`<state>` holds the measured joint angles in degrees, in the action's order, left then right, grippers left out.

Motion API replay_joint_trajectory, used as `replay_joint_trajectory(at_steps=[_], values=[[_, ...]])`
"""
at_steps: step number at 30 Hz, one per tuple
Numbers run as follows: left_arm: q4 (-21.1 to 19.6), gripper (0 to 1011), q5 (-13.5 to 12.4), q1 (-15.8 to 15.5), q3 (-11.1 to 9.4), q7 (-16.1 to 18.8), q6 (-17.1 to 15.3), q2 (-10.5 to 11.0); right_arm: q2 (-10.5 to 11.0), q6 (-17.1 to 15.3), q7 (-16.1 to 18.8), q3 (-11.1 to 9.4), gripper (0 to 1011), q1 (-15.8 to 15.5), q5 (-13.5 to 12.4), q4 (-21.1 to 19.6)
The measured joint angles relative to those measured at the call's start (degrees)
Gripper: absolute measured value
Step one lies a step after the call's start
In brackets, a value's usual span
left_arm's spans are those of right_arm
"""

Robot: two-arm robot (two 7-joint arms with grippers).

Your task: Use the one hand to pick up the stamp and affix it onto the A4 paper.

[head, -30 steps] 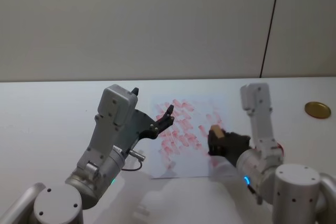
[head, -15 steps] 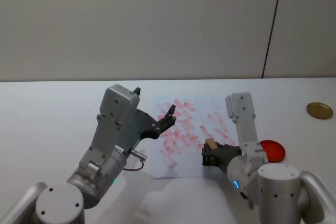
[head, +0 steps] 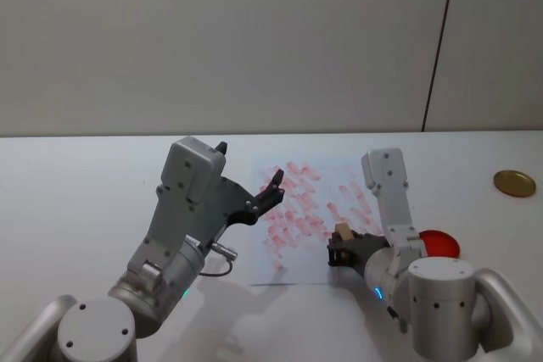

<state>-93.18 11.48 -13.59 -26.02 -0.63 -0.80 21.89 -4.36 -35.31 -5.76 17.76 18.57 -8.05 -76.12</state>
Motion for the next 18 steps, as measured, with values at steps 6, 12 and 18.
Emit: replay_joint_trajectory(at_steps=[6, 12, 18], values=[[0.0, 993, 0.0, 0.0, 0.0, 0.0, 0.0, 0.0, -0.4, -0.5, 0.0, -0.3, 220, 0.7, -0.1, 1.3], [0.0, 993, 0.0, 0.0, 0.0, 0.0, 0.0, 0.0, -0.6, -0.5, 0.1, -0.5, 220, 1.0, -0.1, 2.2], [0.0, 993, 0.0, 0.0, 0.0, 0.0, 0.0, 0.0, -0.6, -0.2, 0.6, -0.5, 220, 1.0, 0.2, 2.1]])
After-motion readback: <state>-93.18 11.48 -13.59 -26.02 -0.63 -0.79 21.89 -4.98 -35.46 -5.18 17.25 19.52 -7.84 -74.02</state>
